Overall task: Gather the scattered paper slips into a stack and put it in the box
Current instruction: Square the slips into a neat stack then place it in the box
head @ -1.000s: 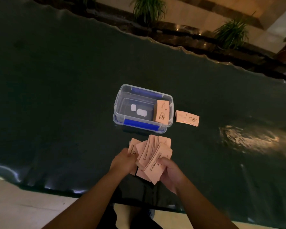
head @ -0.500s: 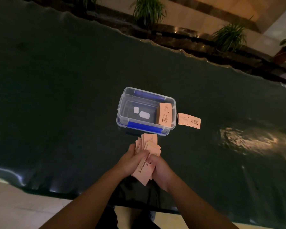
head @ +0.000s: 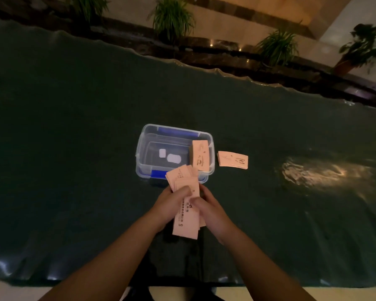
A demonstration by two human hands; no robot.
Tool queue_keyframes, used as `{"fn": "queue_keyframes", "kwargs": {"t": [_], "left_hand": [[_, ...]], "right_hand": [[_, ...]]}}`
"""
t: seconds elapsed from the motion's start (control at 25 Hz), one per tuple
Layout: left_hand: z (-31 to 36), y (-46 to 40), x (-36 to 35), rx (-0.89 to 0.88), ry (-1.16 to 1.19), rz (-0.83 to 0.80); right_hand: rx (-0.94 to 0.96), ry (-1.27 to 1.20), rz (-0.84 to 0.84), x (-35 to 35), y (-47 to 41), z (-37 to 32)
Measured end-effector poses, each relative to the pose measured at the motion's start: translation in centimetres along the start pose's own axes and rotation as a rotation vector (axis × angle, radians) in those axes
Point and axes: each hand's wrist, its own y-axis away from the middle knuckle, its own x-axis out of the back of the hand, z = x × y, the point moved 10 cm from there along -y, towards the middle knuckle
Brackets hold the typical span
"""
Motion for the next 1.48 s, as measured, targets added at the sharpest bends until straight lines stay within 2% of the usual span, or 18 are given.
{"fn": "queue_keyframes", "kwargs": {"t": [0.16,0.28,0.48,0.64,0.8,1.04,1.24,1.48], "left_hand": [[0.9,-1.0,-4.4,-0.015,0.107,0.064],[1.5,-1.7,-9.4,-0.015,0.171,0.071],[2.2,-3.7,-16.8,-0.026,0.451,0.124],[3.0,-5.6,-20.4,-0.051,0.545,0.153],[3.5,-7.2,-21.3,-0.008,0.453,0.131],[3.7,-10.1,-19.4,0.104,0.337,0.163],[5.0,-12.8,-17.3,0.169,0.192,0.233],[5.2,-15.5,-16.3,0.229,0.129,0.327]], "right_hand": [[-0.045,-0.098,0.006,5.7,0.3,0.6],[-0.053,-0.271,0.016,11.0,0.7,1.7],[-0.032,-0.626,0.033,19.6,0.6,2.7],[0.015,-0.803,0.087,23.4,-0.2,2.7],[0.029,-0.614,0.178,25.8,-1.9,1.7],[-0.053,-0.342,0.174,27.5,-6.3,-0.7],[-0.1,-0.234,0.176,27.5,-10.6,-2.8],[-0.122,-0.179,0.252,27.1,-14.4,-2.6]]}}
